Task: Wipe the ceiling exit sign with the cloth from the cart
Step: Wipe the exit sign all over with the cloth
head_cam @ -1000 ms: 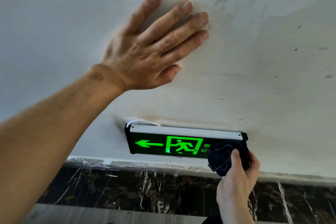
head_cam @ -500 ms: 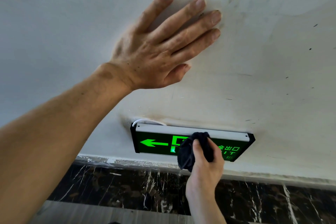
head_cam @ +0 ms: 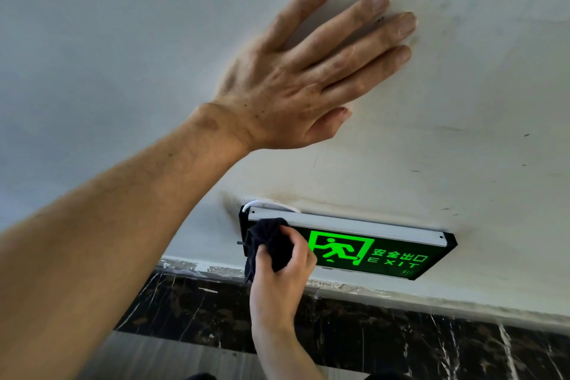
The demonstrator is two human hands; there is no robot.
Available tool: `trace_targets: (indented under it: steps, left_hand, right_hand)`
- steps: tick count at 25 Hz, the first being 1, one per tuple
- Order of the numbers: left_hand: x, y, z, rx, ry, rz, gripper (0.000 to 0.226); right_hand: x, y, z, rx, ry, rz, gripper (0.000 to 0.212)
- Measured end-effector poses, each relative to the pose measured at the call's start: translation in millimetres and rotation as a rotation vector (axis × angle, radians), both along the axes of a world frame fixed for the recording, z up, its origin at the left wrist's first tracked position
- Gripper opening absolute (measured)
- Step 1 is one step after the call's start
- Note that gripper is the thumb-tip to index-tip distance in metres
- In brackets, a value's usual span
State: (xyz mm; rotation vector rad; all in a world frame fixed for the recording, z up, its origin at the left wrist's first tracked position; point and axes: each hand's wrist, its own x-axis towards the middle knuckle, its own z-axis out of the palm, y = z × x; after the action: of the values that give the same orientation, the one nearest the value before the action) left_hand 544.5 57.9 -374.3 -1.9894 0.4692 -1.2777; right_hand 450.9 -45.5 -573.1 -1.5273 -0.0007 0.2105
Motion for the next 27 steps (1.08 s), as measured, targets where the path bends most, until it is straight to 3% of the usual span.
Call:
trace_targets:
  steps: [5,16,27]
  left_hand:
    - [0.9,0.0,0.3,0.002,-0.004,0.007,0.071]
    - [-0.7,-1.2,0.7,0.000,0.009,0.014,0.064]
    - [0.9,-2.1,-1.0,0.005,0.002,0.028,0.066]
  right_hand:
    - [-2.8,17.4,-9.8,-0.036,0.001,0.028,0.026]
    - [1.6,23.8,-51.7,-0.150,0.240,0.023,0.027]
    - [14.4,-0.3,-68.3,-0.099,0.272,-0.053,0.021]
